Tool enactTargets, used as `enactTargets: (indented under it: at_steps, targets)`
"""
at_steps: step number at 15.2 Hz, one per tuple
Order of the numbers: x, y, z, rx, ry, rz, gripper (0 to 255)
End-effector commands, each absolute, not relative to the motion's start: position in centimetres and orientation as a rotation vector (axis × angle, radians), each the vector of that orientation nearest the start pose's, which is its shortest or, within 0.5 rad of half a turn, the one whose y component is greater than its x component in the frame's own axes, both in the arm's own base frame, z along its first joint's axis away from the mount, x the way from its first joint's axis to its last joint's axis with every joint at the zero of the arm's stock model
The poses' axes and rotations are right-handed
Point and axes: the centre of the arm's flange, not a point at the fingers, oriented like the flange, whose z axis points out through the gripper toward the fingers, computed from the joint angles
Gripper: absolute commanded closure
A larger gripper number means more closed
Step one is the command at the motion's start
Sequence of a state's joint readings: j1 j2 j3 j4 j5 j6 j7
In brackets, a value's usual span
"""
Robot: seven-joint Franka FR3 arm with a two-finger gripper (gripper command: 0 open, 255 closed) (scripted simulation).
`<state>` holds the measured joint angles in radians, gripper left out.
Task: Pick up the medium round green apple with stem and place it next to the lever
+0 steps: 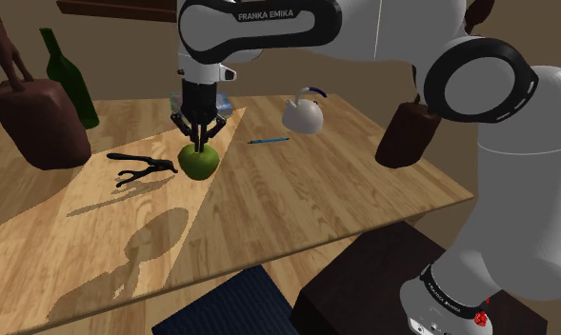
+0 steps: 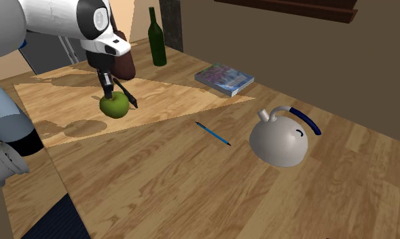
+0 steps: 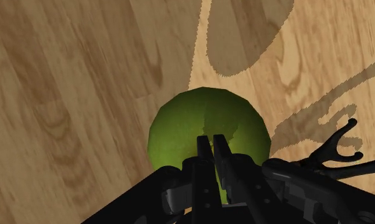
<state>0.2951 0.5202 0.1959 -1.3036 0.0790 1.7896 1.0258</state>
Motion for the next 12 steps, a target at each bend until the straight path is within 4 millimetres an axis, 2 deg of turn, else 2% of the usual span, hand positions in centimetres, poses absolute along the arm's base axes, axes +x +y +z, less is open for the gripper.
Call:
enactTargets:
  at_steps: [1, 8, 12]
  targets:
    - [63.1, 31.4, 43.5, -2.900, 0.861, 0.208, 255]
    - [63.1, 31.4, 39.8, -2.900, 0.861, 0.208, 255]
    - [63.1, 31.4, 39.8, -2.900, 0.861, 0.208, 255]
